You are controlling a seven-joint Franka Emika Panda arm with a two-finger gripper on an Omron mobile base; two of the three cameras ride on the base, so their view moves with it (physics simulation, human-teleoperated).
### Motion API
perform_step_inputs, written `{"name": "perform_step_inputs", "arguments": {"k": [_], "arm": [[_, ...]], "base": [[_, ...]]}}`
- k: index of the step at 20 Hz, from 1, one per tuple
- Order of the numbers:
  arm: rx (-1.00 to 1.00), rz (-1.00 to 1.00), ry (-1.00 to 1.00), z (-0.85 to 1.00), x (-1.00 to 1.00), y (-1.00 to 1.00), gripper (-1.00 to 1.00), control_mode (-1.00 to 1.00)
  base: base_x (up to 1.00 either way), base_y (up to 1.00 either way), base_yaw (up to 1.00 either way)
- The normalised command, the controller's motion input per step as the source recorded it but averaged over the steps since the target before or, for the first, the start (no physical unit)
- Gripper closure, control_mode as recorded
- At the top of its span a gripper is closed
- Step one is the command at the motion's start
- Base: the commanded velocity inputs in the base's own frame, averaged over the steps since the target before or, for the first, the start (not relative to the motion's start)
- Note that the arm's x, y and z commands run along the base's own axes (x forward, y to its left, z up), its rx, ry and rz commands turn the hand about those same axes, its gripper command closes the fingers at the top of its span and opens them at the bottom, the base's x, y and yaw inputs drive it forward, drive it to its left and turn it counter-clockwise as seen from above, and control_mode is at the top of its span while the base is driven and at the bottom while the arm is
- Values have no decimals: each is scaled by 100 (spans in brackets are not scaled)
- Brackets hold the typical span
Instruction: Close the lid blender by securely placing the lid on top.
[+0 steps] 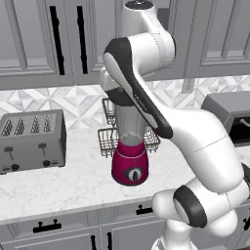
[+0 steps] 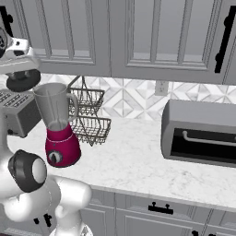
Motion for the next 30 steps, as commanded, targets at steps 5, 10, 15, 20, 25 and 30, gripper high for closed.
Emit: {"name": "perform_step_inputs", "arguments": {"k": [5,10,15,20,25,30], "arm": [[2,26,0,-17,51,-52,100,-100],[0,18,0,-27,69,-14,100,-100],[0,14,0,-45,64,0,100,-100],[-1,14,0,-26,43,0,100,-100],[-5,10,13,6,7,0,100,-100],[-9,5,23,27,-5,0,100,-100]], "base": [[0,0,0],[0,0,0],[0,0,0],[0,0,0],[0,0,0],[0,0,0]]}}
